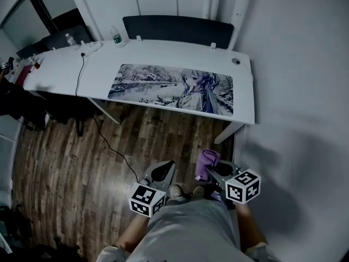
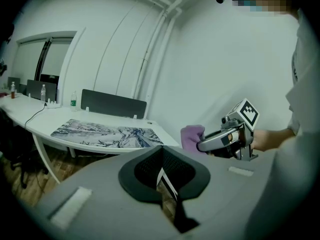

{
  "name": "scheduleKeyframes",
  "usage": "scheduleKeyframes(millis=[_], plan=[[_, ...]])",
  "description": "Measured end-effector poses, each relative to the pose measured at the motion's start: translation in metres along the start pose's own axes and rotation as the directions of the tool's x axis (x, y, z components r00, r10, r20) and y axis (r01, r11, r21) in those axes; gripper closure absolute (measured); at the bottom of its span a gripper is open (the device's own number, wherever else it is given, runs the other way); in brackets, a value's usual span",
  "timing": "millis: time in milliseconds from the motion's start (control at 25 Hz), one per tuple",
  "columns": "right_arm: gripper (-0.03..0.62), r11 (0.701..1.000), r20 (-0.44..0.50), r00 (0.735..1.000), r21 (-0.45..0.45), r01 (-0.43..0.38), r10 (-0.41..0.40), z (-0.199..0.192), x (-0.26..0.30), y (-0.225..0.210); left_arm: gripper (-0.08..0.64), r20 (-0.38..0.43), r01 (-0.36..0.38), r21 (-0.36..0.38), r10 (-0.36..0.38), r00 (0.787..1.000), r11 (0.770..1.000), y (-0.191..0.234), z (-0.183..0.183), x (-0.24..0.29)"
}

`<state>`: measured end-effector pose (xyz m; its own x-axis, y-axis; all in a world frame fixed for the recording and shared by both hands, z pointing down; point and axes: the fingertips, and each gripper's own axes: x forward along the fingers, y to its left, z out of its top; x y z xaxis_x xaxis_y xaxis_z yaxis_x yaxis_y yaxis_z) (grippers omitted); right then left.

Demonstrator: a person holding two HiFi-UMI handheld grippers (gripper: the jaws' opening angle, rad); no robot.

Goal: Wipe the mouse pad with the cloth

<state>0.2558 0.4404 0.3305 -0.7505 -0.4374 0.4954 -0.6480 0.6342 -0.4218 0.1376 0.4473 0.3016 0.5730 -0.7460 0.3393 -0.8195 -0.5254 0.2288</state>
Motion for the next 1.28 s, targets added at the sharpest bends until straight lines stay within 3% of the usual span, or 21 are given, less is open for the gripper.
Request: scheduleKeyframes(millis=[320, 680, 1280], plan=[[0.494, 0.999, 0.020, 0.999, 0.022, 0.043, -0.044, -0.001, 0.010, 0.009, 0.543, -0.011, 0.032, 0.015, -0.032, 0.999, 0.999, 0.019, -0.005, -0.015], [0.493, 0.997, 0.018, 0.997, 0.016, 0.081, -0.081, 0.019, 0.022, -0.011, 0.543, 0.010, 0.056, 0.004, -0.056, 0.998, 0.998, 0.040, 0.004, 0.004], [0.492, 0.997, -0.003, 0.997, 0.028, 0.074, -0.074, 0.096, 0.080, -0.111, 0.545, -0.012, 0.041, -0.013, -0.041, 0.999, 0.999, 0.111, 0.044, 0.107]])
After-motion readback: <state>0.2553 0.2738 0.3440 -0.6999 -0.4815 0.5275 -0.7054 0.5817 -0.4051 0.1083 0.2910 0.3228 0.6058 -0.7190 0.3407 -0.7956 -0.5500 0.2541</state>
